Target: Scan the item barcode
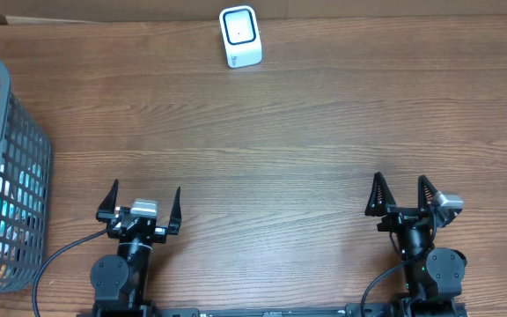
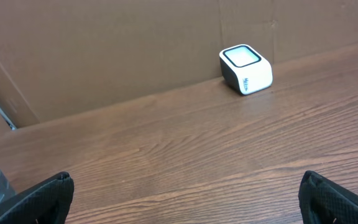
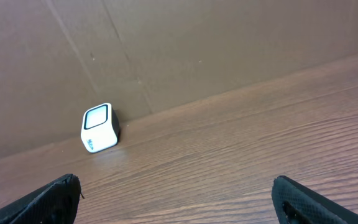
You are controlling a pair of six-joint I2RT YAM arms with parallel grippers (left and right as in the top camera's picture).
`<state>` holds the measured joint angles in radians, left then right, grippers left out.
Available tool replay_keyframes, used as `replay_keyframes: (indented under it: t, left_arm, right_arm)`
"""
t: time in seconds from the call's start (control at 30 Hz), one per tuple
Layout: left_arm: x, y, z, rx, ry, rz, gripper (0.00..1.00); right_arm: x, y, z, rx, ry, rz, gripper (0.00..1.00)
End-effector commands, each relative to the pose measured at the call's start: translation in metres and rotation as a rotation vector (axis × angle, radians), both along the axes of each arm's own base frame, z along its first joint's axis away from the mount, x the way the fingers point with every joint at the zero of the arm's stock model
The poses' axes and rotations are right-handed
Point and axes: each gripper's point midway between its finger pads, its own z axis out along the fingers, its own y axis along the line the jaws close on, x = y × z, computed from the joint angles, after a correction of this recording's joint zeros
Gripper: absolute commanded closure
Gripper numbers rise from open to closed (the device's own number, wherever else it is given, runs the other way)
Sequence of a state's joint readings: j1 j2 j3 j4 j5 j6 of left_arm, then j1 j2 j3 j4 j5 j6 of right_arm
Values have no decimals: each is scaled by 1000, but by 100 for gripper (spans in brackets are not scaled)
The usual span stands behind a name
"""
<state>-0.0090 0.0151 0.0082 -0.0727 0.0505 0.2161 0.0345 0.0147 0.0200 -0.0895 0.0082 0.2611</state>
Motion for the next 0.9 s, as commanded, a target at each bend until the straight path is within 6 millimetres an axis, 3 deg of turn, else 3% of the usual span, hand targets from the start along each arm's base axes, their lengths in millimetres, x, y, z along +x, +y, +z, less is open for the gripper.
replay_keyframes:
  t: [0.0,0.87]
  left_arm:
    - [0,1,0,-10,-4,8,0]
    - [0,1,0,-17,-2,6,0]
  right_arm:
    - [0,-1,-1,-4,-8,-9,0]
    - [0,-1,-1,-4,-8,-9,0]
